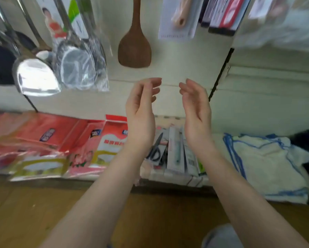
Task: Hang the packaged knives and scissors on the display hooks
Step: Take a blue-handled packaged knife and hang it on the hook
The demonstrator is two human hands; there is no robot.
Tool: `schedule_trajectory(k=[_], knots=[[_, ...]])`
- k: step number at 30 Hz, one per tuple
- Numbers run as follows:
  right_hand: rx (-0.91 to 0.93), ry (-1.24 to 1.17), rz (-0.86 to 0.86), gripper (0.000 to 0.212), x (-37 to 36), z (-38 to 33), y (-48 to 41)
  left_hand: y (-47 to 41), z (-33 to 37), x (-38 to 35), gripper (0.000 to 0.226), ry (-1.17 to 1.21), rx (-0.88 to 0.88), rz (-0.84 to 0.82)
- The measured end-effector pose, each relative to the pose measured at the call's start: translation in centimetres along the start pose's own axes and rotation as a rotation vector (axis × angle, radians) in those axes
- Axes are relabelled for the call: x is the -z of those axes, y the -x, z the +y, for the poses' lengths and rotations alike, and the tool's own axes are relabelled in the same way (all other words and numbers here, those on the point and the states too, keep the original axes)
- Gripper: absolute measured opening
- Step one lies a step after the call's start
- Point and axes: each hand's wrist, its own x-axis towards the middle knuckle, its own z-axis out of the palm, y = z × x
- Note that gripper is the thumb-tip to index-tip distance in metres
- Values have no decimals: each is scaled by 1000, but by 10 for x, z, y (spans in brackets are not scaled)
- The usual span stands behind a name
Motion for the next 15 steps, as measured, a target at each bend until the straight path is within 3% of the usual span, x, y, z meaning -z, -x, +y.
schedule_trajectory(k=[4,15], knots=[[-139,127,6,27,7,48,21,19,-39,22,28,-82,123,17],[-503,370,34,22,24,131,40,33,-85,28,31,-134,255,-44]])
